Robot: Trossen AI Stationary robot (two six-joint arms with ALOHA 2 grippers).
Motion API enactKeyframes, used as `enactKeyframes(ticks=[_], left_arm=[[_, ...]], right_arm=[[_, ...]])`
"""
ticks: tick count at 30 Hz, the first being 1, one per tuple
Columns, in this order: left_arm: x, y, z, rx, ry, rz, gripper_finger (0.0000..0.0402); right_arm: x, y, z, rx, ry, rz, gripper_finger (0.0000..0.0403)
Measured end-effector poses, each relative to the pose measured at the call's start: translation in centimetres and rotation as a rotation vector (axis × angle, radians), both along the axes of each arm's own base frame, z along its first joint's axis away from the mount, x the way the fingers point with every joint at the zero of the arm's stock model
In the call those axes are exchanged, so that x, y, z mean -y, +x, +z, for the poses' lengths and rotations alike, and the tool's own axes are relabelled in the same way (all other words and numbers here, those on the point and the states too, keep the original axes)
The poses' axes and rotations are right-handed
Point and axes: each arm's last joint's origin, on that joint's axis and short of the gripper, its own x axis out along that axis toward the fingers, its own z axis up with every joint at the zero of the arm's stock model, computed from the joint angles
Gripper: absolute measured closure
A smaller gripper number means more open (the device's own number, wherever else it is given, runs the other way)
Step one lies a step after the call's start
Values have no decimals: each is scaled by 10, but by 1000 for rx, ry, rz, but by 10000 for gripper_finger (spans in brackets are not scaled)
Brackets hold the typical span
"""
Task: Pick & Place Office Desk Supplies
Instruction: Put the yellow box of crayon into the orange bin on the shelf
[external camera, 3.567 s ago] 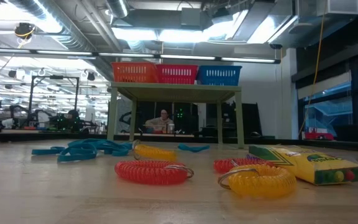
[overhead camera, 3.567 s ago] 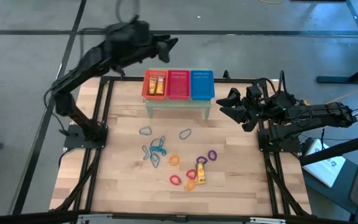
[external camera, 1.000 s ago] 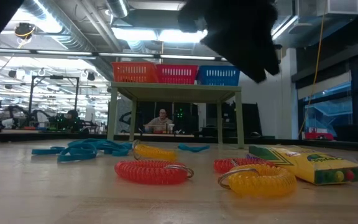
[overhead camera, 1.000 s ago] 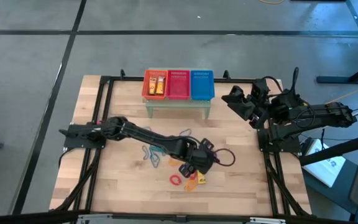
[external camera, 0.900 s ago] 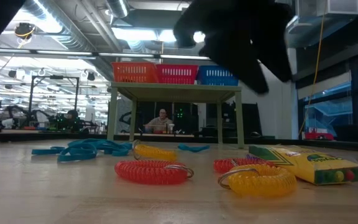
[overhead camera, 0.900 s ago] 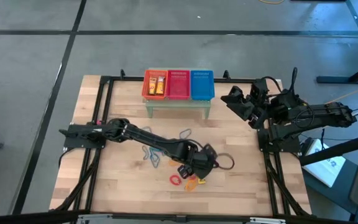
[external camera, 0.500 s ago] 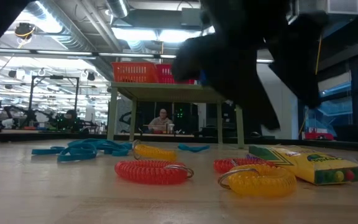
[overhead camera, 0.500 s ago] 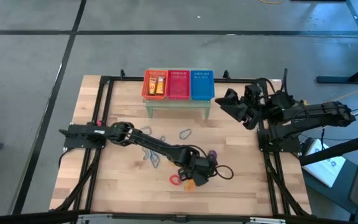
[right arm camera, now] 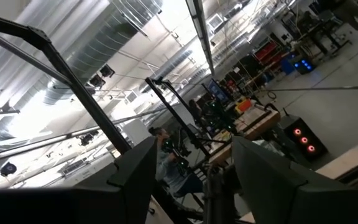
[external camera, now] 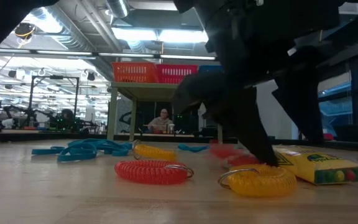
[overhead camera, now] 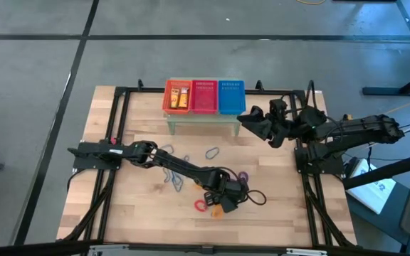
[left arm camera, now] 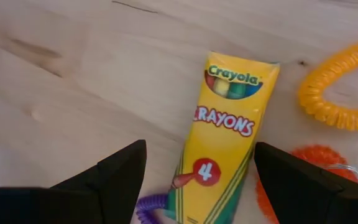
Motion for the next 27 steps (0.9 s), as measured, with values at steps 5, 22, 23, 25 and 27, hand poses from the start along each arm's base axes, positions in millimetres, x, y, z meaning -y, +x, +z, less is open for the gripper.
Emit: enactKeyframes(ticks=[5, 22, 23, 25, 27], left_arm=[[-3, 1, 0, -9, -26, 5, 107], [0, 2, -26, -112, -110, -9, 163], [0, 1, -26, -113, -109, -7, 165], [2, 1, -27, -116, -111, 2, 170], [1, 1, -27, -122, -124, 6, 178]], right_arm=[[0, -1, 4, 40, -2, -2, 190], [0, -2, 4, 45, -6, 0, 190], [0, -2, 4, 45, -7, 0, 190], [0, -2, 4, 44, -7, 0, 190], [0, -2, 4, 44, -7, 0, 190]])
